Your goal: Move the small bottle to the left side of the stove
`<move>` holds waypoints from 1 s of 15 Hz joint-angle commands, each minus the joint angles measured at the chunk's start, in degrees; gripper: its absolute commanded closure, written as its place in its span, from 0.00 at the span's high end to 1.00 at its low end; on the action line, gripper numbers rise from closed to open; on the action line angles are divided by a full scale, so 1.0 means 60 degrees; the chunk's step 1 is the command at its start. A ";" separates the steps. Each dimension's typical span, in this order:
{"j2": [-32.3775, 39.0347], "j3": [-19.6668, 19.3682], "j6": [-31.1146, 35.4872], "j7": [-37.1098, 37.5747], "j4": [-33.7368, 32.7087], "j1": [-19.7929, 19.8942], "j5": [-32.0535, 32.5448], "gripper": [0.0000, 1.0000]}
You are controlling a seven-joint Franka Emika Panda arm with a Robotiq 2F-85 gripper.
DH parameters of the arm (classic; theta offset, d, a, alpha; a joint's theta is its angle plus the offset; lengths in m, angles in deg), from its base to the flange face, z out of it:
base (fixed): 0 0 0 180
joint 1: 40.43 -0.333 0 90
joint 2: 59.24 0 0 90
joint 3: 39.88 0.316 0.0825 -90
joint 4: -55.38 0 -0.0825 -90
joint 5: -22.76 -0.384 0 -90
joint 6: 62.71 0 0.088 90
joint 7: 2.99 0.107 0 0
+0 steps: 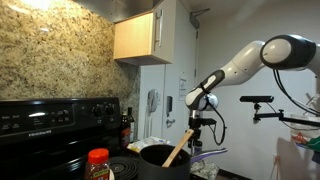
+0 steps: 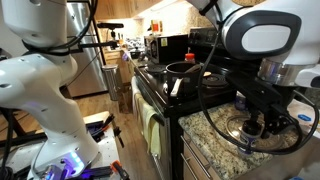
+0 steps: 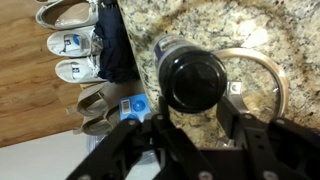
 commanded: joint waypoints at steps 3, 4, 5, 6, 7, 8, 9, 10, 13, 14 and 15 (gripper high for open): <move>0.0213 0.0138 -0.0344 -0.0425 -0.0302 0.0250 -0.0139 0.60; 0.0201 0.0155 -0.0299 -0.0455 -0.0294 0.0257 -0.0160 0.56; 0.0168 0.0177 -0.0185 -0.0516 -0.0270 0.0253 -0.0171 0.56; 0.0138 0.0185 -0.0196 -0.0554 -0.0277 0.0237 -0.0139 0.61; 0.0115 0.0157 -0.0230 -0.0509 -0.0304 0.0177 -0.0014 0.68; 0.0103 0.0159 -0.0257 -0.0497 -0.0330 0.0155 0.0017 0.73; 0.0076 0.0129 -0.0344 -0.0364 -0.0348 0.0101 0.0113 0.81; 0.0056 0.0096 -0.0423 -0.0269 -0.0354 0.0047 0.0247 0.86; -0.0082 -0.0111 -0.0685 0.0208 -0.0223 -0.0230 0.1011 1.00; -0.0110 -0.0163 -0.0763 0.0334 -0.0199 -0.0299 0.1255 1.00; -0.0186 -0.0203 -0.0846 0.0486 -0.0131 -0.0364 0.1490 1.00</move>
